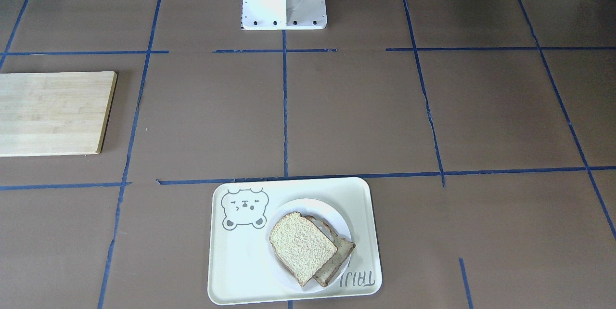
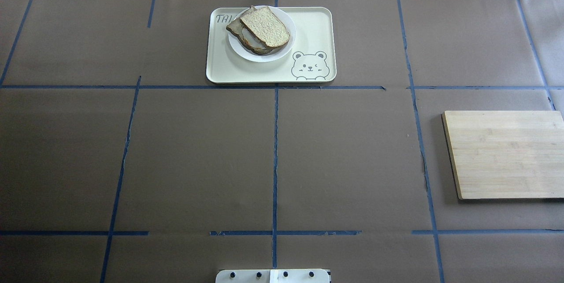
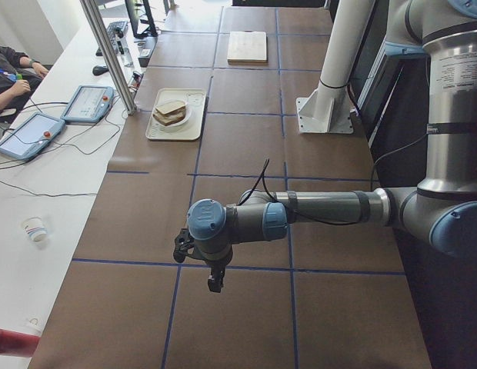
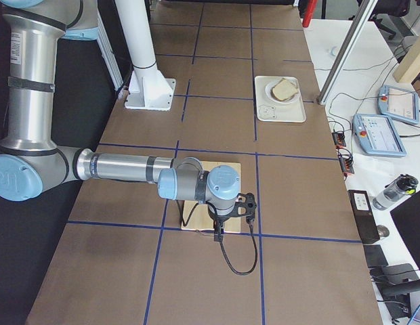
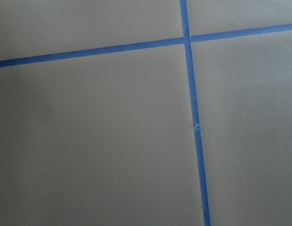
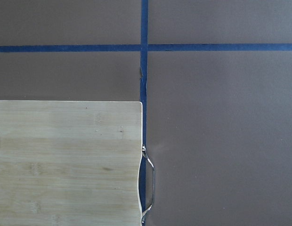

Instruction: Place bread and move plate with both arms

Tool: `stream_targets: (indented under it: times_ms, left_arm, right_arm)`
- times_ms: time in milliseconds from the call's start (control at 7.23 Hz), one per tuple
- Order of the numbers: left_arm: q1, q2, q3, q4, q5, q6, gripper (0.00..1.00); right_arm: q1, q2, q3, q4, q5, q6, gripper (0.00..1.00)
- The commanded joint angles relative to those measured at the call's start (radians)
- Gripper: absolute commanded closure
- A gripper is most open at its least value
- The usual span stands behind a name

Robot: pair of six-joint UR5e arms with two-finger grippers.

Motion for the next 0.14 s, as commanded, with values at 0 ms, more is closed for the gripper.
stream_targets:
  times_ms: [0]
  left_arm:
    - [0.000,0.000,0.005,-0.002,-0.002,0.000,0.00]
  right_arm:
    - [0.000,0.000,0.001,0.000,-0.001,0.000,0.00]
